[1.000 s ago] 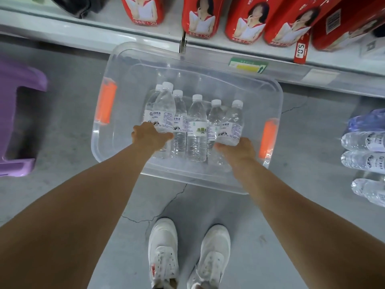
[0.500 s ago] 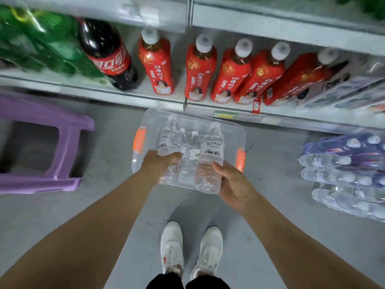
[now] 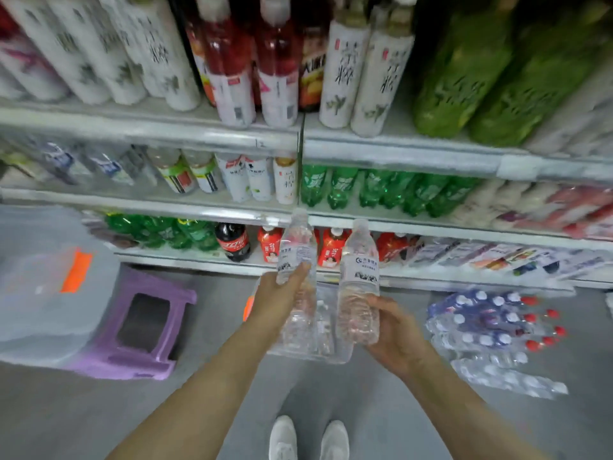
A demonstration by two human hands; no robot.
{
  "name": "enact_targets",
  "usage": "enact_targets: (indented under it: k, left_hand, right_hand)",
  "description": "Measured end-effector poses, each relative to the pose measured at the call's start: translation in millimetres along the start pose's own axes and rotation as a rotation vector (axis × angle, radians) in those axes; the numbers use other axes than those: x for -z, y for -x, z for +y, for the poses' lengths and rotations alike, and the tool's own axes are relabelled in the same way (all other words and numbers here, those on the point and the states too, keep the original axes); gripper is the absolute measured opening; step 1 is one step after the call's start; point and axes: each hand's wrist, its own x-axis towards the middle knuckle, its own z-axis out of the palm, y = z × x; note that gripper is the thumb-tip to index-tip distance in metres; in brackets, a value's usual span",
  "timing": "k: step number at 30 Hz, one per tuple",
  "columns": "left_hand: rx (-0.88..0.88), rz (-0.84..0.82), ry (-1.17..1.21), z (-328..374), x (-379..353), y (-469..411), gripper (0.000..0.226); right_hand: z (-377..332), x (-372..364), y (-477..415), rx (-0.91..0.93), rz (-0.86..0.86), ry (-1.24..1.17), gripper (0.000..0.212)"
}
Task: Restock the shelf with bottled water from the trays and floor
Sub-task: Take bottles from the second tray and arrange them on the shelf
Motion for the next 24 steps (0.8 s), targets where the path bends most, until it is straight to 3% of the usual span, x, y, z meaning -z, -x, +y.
enact_targets:
  k: [3, 5, 8, 11, 14, 19, 24]
  left_hand:
    - [-0.122, -0.006, 0.022, 72, -6, 41, 0.074]
    - [-0.203, -0.008, 0.053, 119, -11, 68, 0.07]
    - [-0.349, -0.086, 0.098, 186, -18, 111, 0.043]
    - [-0.44, -0.181, 0.146, 239, -16, 157, 0.029]
    - [-0.574, -0.245, 0.22, 281, -12, 191, 0.018]
    - [-0.695, -0.389, 0.306, 339, -3, 227, 0.033]
    - [-0.827, -0.394, 0.316, 399, -6, 242, 0.052]
  right_hand:
    - [-52, -51, 36, 0.111, -0.049, 0.01, 0.08]
    - [-84, -87, 58, 0.189, -0.069, 0.046, 0.082]
    - [-126, -138, 89, 0.302, -0.1, 0.114, 0.073]
    - [-164, -178, 119, 0.449, -0.106, 0.192, 0.081]
    - [-199, -206, 148, 0.574, -0.086, 0.277, 0.071]
    - [-265, -255, 196, 0.806, -0.043, 0.446, 0.063]
    - [-355, -299, 236, 1.037, -0.068, 0.461, 0.066]
